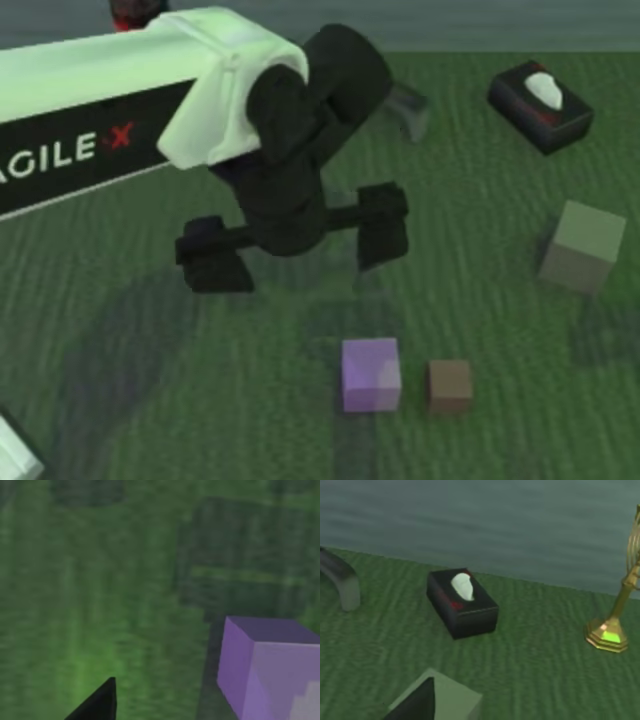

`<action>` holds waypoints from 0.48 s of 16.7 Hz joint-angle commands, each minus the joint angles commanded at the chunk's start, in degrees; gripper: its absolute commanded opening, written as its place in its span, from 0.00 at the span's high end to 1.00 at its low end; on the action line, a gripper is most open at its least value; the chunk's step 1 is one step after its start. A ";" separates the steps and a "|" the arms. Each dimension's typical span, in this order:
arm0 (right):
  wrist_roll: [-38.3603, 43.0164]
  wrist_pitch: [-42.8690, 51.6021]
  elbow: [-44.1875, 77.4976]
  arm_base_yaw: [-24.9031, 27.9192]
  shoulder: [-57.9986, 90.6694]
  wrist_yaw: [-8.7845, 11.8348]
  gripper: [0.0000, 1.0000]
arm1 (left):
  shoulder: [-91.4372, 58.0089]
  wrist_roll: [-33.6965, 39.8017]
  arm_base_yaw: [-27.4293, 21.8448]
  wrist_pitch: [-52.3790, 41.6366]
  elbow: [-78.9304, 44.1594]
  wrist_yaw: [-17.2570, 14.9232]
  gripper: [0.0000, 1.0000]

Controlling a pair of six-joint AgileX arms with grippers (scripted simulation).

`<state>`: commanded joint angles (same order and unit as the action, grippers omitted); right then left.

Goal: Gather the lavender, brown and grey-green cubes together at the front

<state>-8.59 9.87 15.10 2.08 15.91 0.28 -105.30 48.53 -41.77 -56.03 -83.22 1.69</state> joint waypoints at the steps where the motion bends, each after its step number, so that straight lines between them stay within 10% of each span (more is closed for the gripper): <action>1: -2.23 2.59 3.99 0.29 4.72 -0.03 0.00 | 4.73 -0.88 2.16 2.30 3.71 0.08 0.00; 8: -20.36 24.06 35.01 2.65 47.13 -0.44 0.00 | 46.85 -13.52 20.05 22.43 37.37 0.29 0.00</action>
<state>-28.95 33.93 50.12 4.73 63.04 -0.16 -58.45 35.01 -21.71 -33.60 -45.85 1.97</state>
